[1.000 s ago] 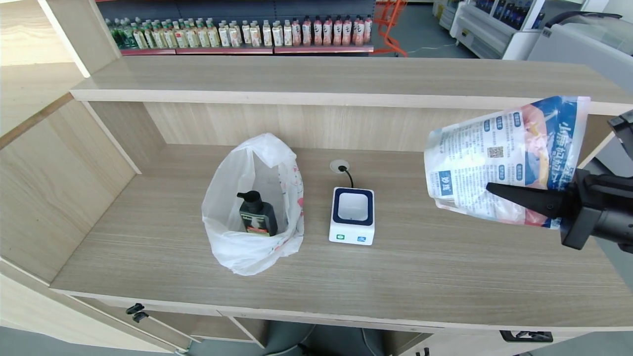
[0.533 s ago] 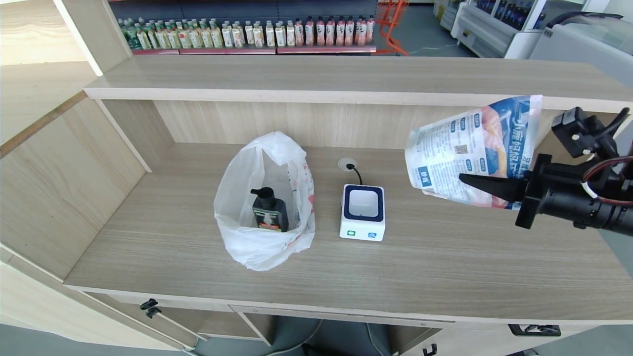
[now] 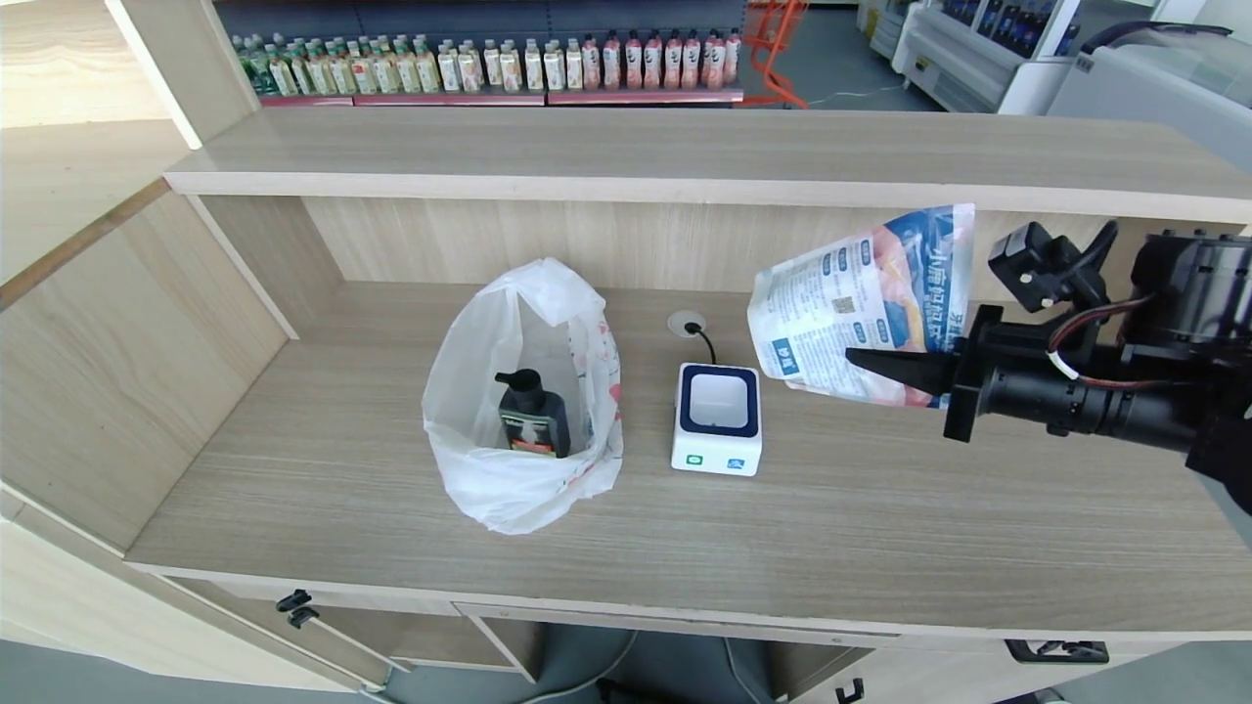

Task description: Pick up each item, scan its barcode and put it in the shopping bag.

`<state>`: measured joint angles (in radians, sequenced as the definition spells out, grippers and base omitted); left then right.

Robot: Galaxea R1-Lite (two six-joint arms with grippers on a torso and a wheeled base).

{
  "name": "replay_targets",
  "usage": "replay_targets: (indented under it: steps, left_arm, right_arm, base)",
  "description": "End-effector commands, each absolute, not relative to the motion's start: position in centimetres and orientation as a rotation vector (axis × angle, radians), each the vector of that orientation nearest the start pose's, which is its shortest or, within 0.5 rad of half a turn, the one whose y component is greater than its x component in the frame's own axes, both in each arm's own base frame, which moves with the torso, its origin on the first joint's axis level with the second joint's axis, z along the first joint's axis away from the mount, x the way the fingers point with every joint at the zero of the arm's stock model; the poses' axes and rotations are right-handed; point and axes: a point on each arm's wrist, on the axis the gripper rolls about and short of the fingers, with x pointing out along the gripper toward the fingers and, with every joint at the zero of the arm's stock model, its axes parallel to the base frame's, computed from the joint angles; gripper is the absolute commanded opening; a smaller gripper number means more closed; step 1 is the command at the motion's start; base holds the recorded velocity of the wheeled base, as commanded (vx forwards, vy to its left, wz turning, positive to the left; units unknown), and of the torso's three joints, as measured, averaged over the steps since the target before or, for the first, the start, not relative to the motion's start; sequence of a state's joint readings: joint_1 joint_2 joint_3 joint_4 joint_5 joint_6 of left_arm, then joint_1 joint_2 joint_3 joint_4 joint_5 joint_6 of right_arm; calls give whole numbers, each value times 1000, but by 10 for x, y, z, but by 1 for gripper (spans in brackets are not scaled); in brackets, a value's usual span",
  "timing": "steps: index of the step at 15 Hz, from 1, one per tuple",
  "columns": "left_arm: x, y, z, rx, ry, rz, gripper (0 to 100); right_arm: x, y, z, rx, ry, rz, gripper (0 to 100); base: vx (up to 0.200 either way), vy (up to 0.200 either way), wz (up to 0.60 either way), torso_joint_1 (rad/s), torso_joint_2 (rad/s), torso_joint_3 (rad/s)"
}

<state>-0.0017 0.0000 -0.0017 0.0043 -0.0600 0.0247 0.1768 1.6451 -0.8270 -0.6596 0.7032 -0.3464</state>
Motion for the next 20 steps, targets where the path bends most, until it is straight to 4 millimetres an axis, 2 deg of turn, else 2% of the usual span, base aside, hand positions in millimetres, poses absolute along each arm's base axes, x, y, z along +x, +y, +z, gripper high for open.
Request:
replay_targets:
  steps: [1,4,6,8,13,20]
  left_arm:
    - [-23,-1,75,24,4,-61,100]
    - [-23,-1,75,24,2,-61,100]
    - [-23,-1,75,24,2,-61,100]
    - [-23,-1,75,24,4,-61,100]
    - [-23,-1,75,24,2,-61,100]
    - [-23,-1,75,24,4,-61,100]
  right_arm:
    - [295,66,207,-280,6,891,0]
    - [302,70,194,-296,35,902,0]
    - [309,71,180,-469,0,912,0]
    - [313,80,172,-550,-24,950,0]
    - [324,83,152,-605,-10,972,0]
    - [345,97,148,-684,-128,1008,0]
  base:
    - [0,0,0,0,0,0]
    - [0,0,0,0,0,0]
    - [0,0,0,0,0,0]
    - [0,0,0,0,0,0]
    - [0,0,0,0,0,0]
    - [0,0,0,0,0,0]
